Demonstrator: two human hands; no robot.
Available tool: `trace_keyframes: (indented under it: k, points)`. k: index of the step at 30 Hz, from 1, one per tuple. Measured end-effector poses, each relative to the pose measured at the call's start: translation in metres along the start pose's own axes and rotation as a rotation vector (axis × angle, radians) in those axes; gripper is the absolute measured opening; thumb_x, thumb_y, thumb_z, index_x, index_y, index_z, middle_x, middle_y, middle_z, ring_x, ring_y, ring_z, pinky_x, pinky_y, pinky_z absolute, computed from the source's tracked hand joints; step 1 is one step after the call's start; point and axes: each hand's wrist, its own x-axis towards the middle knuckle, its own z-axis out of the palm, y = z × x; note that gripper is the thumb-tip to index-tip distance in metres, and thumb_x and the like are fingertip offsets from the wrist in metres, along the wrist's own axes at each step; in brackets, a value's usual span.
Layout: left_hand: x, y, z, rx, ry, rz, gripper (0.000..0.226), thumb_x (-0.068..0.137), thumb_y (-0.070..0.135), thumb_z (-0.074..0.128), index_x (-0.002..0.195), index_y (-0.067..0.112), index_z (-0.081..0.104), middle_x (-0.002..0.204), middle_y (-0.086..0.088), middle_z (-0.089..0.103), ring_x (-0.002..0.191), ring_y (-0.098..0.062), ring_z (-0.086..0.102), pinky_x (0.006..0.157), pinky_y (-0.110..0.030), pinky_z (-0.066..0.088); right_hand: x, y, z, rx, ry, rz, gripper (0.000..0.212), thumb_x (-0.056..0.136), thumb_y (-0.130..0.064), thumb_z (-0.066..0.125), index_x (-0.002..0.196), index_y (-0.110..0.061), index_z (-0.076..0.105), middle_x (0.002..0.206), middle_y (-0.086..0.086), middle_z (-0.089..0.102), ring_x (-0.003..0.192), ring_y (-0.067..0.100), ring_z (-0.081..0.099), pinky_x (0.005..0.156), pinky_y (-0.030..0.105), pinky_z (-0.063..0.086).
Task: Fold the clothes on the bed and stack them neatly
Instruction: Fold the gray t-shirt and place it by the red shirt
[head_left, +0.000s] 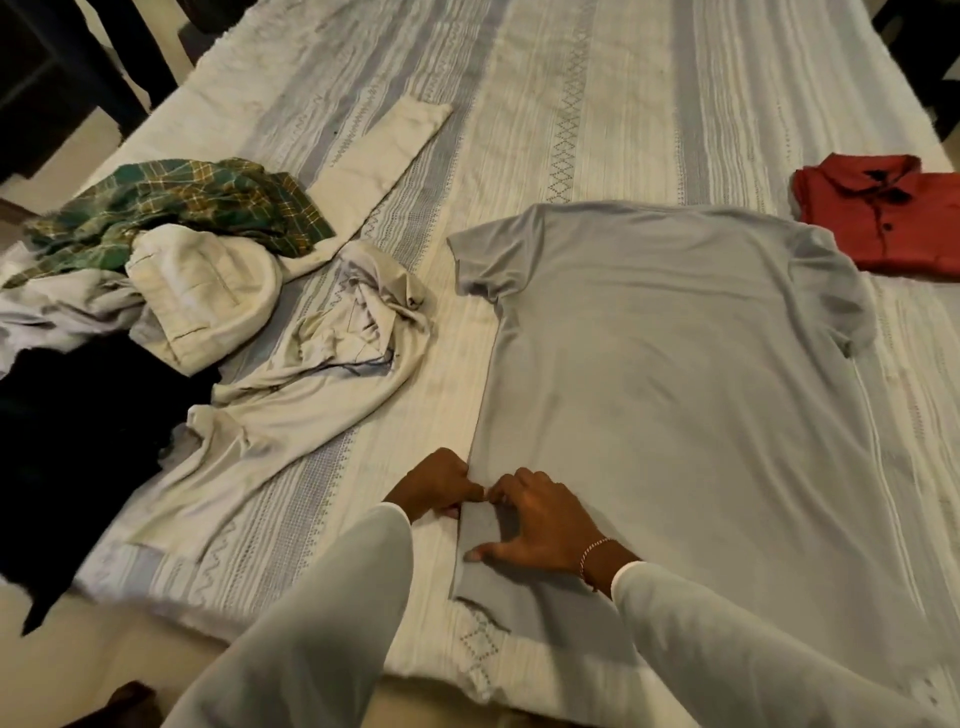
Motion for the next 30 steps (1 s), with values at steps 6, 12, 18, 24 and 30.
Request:
trace_keyframes:
  k: [6,12,18,24,30]
  points:
    - [-0.043,-0.045,0.016,-0.066,-0.076,-0.058,0.034,0.084,0.024,0.083,0.099,-0.004,0.071,0.085,-0.017,0.073,0.069,-0.020,0.071,0.066,-0.028,0.062,-0.042,-0.041,0.052,-0.098,0.114,-0.089,0.077,0.071,-0.078,0.058,0.125,-0.025,0.046,0.116,-0.004,0.055,0.096,0.018,0.051,0.086,0.035,0.046]
    - [-0.070,-0.071,0.015,-0.120,-0.168,-0.035,0.022,0.089,0.019,0.077,0.088,-0.001,0.067,0.085,-0.022,0.074,0.076,-0.027,0.075,0.066,-0.029,0.063,-0.064,-0.062,0.067,0.047,0.204,-0.078,0.039,0.099,-0.048,0.039,0.117,-0.020,0.059,0.103,0.000,0.067,0.085,0.018,0.064,0.074,0.026,0.052]
    - [-0.084,-0.085,0.022,-0.130,-0.011,0.017,0.027,0.083,0.023,0.082,0.079,0.001,0.066,0.067,-0.016,0.072,0.060,-0.021,0.072,0.051,-0.023,0.056,-0.071,-0.067,0.068,0.066,0.107,0.003,0.039,0.097,-0.053,0.054,0.113,-0.021,0.069,0.099,0.000,0.067,0.084,0.014,0.059,0.073,0.026,0.048]
    - [-0.090,-0.084,0.033,0.093,0.114,0.050,0.035,0.072,0.019,0.092,0.067,0.009,0.058,0.055,-0.006,0.066,0.045,-0.012,0.065,0.045,-0.021,0.052,-0.083,-0.060,0.066,0.167,0.135,0.030,0.029,0.098,-0.039,0.060,0.113,-0.018,0.074,0.101,0.001,0.070,0.085,0.010,0.062,0.075,0.014,0.044]
    - [-0.109,-0.059,0.044,0.640,0.320,0.078,0.049,0.076,0.025,0.082,0.110,0.012,0.050,0.111,-0.006,0.061,0.105,-0.027,0.063,0.085,-0.036,0.051,-0.138,-0.026,0.055,0.202,0.377,0.215,0.016,0.096,-0.029,0.063,0.102,-0.017,0.071,0.096,-0.001,0.070,0.084,0.012,0.062,0.078,0.027,0.051]
